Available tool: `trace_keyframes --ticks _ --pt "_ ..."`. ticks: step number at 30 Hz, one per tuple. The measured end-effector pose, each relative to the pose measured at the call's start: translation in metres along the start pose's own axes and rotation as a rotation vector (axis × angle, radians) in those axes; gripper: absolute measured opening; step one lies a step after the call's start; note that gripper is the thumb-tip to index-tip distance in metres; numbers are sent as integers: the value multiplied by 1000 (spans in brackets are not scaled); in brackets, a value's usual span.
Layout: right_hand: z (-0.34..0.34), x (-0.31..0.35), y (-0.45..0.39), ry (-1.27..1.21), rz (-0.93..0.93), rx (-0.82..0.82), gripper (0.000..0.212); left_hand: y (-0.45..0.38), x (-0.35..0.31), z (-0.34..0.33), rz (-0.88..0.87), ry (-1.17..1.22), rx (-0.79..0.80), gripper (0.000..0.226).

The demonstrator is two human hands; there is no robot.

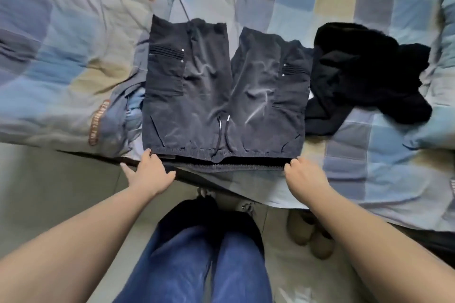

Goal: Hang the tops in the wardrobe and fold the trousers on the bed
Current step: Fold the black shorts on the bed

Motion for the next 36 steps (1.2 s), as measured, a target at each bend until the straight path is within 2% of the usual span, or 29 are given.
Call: trace_keyframes --ticks 5,10,13,16,18,23,30,36 --pt "-51 24 1 18 50 75 23 5 10 -54 47 20 39 61" --pt "-77 41 12 56 136 113 26 12 12 -85 96 85 64 65" --pt "-95 44 19 51 161 204 28 19 14 -103 109 214 100 60" --pt "-100 52 24 1 259 288 31 27 23 -105 141 408 52 56" --pt "-90 58 21 -54 302 260 30 34 33 -100 188 523 18 53" --pt "-46 73 -13 -136 275 120 23 27 49 -90 191 608 -39 43" --pt "47 129 -118 -263 261 -73 29 -30 67 -71 142 768 -103 36" --pt "95 200 -211 -312 226 -58 37 -89 99 -73 98 826 -72 33"
Point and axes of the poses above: each hand's wrist, its own y-axis away from the middle knuckle, its own z-axis out of the back of the hand, x = y × z, the point moved 6 cm from there along -y, towards the middle knuckle, and after that the axes turned 6 degrees about -z, right-handed, at the moved point
